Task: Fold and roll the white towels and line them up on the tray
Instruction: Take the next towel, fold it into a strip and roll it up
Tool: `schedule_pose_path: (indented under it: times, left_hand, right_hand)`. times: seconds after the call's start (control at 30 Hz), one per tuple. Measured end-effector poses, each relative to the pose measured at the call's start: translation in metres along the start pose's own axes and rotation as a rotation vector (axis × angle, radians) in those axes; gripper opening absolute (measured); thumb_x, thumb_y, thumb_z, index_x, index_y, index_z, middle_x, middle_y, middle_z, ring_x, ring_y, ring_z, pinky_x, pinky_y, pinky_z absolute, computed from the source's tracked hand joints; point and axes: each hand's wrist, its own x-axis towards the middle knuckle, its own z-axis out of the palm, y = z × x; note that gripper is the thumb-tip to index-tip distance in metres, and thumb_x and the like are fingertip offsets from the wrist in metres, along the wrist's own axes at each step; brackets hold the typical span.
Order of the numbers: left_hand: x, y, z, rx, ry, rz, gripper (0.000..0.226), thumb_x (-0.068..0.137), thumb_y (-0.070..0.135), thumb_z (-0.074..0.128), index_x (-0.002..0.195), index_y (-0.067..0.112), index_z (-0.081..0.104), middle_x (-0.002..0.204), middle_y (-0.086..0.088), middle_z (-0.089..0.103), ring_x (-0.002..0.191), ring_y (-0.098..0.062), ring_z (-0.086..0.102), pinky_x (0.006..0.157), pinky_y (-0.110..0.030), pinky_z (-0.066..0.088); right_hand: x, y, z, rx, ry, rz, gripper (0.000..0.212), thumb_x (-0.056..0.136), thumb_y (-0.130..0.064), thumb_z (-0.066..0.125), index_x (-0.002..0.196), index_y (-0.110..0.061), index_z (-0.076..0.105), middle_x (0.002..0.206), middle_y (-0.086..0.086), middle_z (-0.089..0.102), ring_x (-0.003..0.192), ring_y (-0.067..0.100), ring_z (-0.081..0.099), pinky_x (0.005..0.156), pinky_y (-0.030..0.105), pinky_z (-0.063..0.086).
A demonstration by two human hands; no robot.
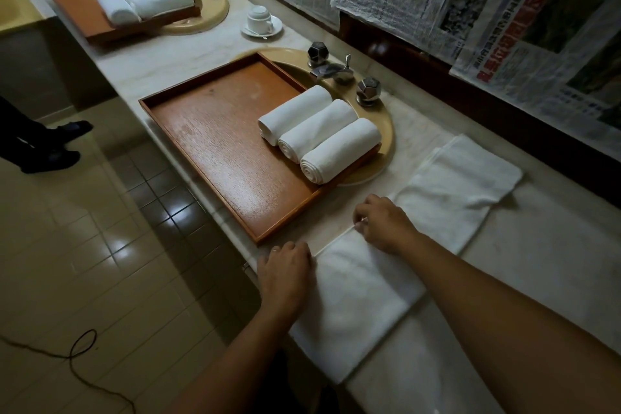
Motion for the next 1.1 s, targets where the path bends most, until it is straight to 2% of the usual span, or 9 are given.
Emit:
schedule_pose_path:
  times: [0.13, 0.23, 0.33, 0.5, 0.63, 0.73, 0.83, 1.0, 1.1]
  left_hand:
    - [0.000, -0.004, -0.009, 0.060, -0.036, -0.049, 0.012, 0.100, 0.030, 0.048, 0.097, 0.024, 0.059, 0.097, 0.006, 0.060, 0.094, -0.016, 0.053, 0.093, -0.038, 0.041]
    - [0.006, -0.011, -0.025, 0.153, -0.125, -0.063, 0.009, 0.096, 0.027, 0.053, 0.092, 0.022, 0.058, 0.091, 0.003, 0.062, 0.089, -0.019, 0.057, 0.089, -0.039, 0.045]
    - [0.012, -0.008, -0.029, 0.156, -0.204, -0.022, 0.011, 0.093, 0.027, 0.054, 0.086, 0.020, 0.058, 0.083, 0.003, 0.059, 0.076, -0.017, 0.057, 0.071, -0.034, 0.051]
    - [0.019, 0.016, -0.013, 0.105, -0.139, 0.071, 0.021, 0.099, 0.036, 0.050, 0.095, 0.017, 0.059, 0.095, -0.001, 0.056, 0.081, -0.018, 0.055, 0.076, -0.037, 0.055]
    - [0.019, 0.022, -0.007, 0.074, -0.095, 0.082, 0.015, 0.101, 0.028, 0.048, 0.101, 0.017, 0.058, 0.102, -0.004, 0.057, 0.086, -0.020, 0.053, 0.075, -0.035, 0.051]
    - [0.018, 0.020, -0.006, 0.056, -0.085, 0.084, 0.012, 0.100, 0.024, 0.048, 0.103, 0.017, 0.057, 0.104, -0.004, 0.057, 0.088, -0.021, 0.053, 0.070, -0.034, 0.045]
    - [0.016, 0.020, -0.007, 0.029, -0.085, 0.080, 0.012, 0.099, 0.020, 0.047, 0.104, 0.016, 0.058, 0.104, -0.005, 0.058, 0.090, -0.022, 0.054, 0.073, -0.036, 0.049]
    - [0.016, 0.019, -0.011, 0.058, -0.092, 0.042, 0.010, 0.100, 0.022, 0.048, 0.101, 0.018, 0.057, 0.105, -0.003, 0.059, 0.089, -0.020, 0.051, 0.077, -0.036, 0.045]
    - [0.020, 0.025, -0.011, 0.151, -0.041, 0.190, 0.019, 0.098, 0.019, 0.048, 0.116, 0.018, 0.054, 0.115, -0.003, 0.055, 0.095, -0.018, 0.046, 0.077, -0.031, 0.037]
  right_hand:
    - [-0.007, -0.006, 0.003, 0.019, 0.110, 0.020, 0.013, 0.096, -0.027, 0.057, 0.105, -0.021, 0.063, 0.113, -0.002, 0.051, 0.103, 0.019, 0.048, 0.086, 0.032, 0.045]
    - [-0.016, 0.007, -0.003, 0.135, 0.220, 0.197, 0.022, 0.095, -0.013, 0.048, 0.112, -0.013, 0.062, 0.119, 0.006, 0.052, 0.104, 0.025, 0.051, 0.084, 0.031, 0.044]
    - [-0.018, 0.016, -0.003, 0.156, 0.160, 0.241, 0.025, 0.097, -0.010, 0.049, 0.117, -0.013, 0.062, 0.120, 0.006, 0.055, 0.100, 0.025, 0.057, 0.078, 0.027, 0.043]
    - [-0.010, 0.018, -0.009, 0.090, 0.026, 0.105, 0.036, 0.097, -0.012, 0.052, 0.130, -0.024, 0.060, 0.123, -0.002, 0.050, 0.100, 0.023, 0.058, 0.083, 0.031, 0.049]
    - [-0.007, 0.021, -0.011, -0.051, -0.019, 0.030, 0.024, 0.097, -0.020, 0.056, 0.119, -0.024, 0.066, 0.115, -0.003, 0.049, 0.091, 0.022, 0.057, 0.079, 0.033, 0.052]
    - [-0.004, 0.021, -0.012, -0.042, -0.013, 0.025, 0.013, 0.096, -0.022, 0.061, 0.107, -0.022, 0.067, 0.112, -0.004, 0.049, 0.086, 0.021, 0.056, 0.073, 0.028, 0.048]
    - [-0.001, 0.019, -0.017, -0.034, -0.027, 0.044, 0.005, 0.094, -0.019, 0.063, 0.098, -0.023, 0.063, 0.111, -0.003, 0.048, 0.084, 0.021, 0.056, 0.075, 0.030, 0.051]
    - [-0.003, 0.016, -0.012, -0.096, 0.017, 0.070, 0.010, 0.091, -0.014, 0.063, 0.099, -0.021, 0.061, 0.106, -0.003, 0.047, 0.087, 0.020, 0.053, 0.072, 0.030, 0.052]
    - [-0.007, 0.017, -0.009, 0.064, 0.084, 0.129, 0.014, 0.094, -0.021, 0.058, 0.107, -0.018, 0.064, 0.114, -0.002, 0.050, 0.101, 0.020, 0.053, 0.082, 0.034, 0.051]
